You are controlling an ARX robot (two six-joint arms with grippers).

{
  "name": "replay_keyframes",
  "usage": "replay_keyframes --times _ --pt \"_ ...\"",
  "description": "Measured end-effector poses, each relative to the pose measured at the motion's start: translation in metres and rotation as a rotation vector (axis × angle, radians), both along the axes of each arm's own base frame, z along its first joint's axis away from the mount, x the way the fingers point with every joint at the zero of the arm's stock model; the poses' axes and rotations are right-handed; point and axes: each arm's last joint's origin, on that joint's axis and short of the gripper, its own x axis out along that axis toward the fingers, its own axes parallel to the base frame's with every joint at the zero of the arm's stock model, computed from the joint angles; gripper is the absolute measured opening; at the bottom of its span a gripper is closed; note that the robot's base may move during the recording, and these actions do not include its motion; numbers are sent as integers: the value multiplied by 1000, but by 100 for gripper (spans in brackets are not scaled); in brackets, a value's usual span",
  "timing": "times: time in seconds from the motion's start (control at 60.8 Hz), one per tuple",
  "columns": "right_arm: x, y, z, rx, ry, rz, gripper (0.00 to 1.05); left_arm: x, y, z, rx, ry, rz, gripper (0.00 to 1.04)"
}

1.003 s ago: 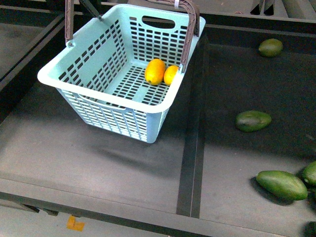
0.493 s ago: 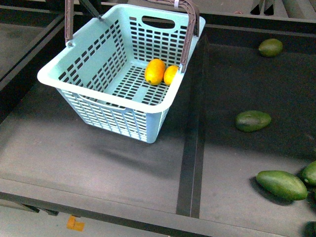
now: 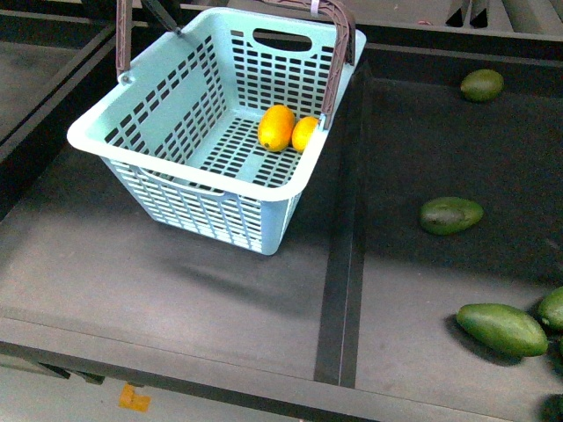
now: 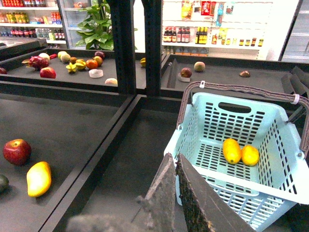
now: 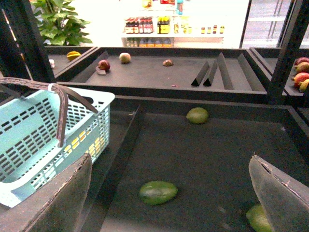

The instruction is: Pick lemon and mango into basket

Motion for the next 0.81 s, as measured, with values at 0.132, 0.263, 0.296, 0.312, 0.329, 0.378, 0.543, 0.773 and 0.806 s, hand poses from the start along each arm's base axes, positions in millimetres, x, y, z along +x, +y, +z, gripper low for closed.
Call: replay_keyframes --times 0.132,0.263,0.296,0.312,0.329,0.378,0.543,0.773,0.806 --pt "0 0 0 0 0 0 96 0 0 0 0 1 0 3" --pt "0 0 0 0 0 0 96 0 0 0 0 1 0 3" --pt "0 0 0 0 0 0 96 0 0 0 0 1 0 3" --pt "0 0 0 0 0 0 96 0 0 0 0 1 0 3" --pt "0 0 0 0 0 0 96 0 0 0 0 1 0 3" --pt "0 0 0 0 0 0 96 0 0 0 0 1 0 3" --pt "0 0 0 0 0 0 96 0 0 0 0 1 0 26" --pt "0 0 0 0 0 0 96 0 0 0 0 1 0 81" --pt "0 0 0 0 0 0 96 0 0 0 0 1 0 87"
